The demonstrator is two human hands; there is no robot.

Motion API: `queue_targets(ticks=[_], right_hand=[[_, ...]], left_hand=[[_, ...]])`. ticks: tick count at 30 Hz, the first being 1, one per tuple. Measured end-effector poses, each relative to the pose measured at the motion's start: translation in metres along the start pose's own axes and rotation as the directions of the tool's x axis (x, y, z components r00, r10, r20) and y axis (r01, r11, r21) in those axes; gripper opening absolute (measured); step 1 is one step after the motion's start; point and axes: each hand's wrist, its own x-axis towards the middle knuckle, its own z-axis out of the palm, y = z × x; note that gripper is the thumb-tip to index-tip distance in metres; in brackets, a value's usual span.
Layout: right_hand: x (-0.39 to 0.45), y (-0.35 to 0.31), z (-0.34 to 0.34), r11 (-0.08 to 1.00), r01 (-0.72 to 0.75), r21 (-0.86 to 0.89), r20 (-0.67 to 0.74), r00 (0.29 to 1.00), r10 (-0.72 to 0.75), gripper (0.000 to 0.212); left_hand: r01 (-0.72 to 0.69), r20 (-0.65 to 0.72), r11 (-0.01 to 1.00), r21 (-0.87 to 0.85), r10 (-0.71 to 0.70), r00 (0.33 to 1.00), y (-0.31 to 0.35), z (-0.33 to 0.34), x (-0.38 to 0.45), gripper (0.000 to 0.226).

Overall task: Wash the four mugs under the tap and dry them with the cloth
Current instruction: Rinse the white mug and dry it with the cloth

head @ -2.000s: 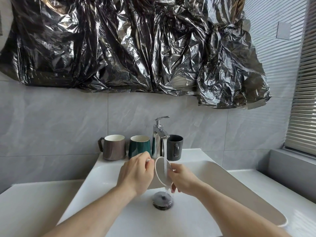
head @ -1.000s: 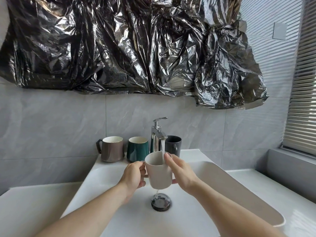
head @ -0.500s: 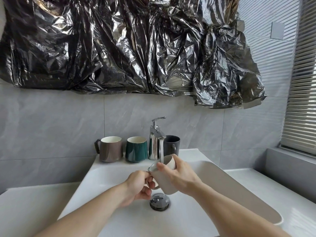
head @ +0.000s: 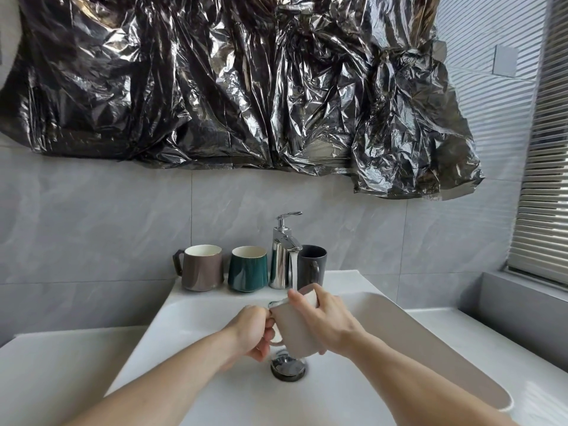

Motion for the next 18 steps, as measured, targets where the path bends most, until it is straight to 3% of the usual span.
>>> queue_targets(ticks=[4, 7, 13, 18], right_hand=[[-0.0018, -0.0021, 0.0029, 0.99, -0.019, 0.139, 0.103, 0.995, 0.005, 0.046], [-0.0019, -0.0032, 0.0058, 0.986, -0.023, 0.167, 0.145, 0.989, -0.002, 0.043], [0.0034, 0.0008, 0.0102, 0.924, -0.078, 0.374, 0.188, 0.982, 0.007, 0.053], [-0.0003, -0.0018, 0.0096, 0.968, 0.026, 0.251, 0.143, 0.988, -0.064, 0.023]], left_hand=[[-0.045, -0.093, 0.997, 0.058, 0.05, 0.994, 0.0009, -0.0044, 0.0011, 0.041], [-0.073, -0.142, 0.995, 0.068, 0.082, 0.986, 0.0029, -0.0079, -0.0016, 0.024], [-0.162, -0.283, 0.973, 0.162, 0.203, 0.937, 0.0059, -0.0058, -0.0021, 0.026], [-0.17, -0.423, 0.929, 0.328, 0.305, 0.853, 0.0012, -0.0079, 0.0064, 0.041]])
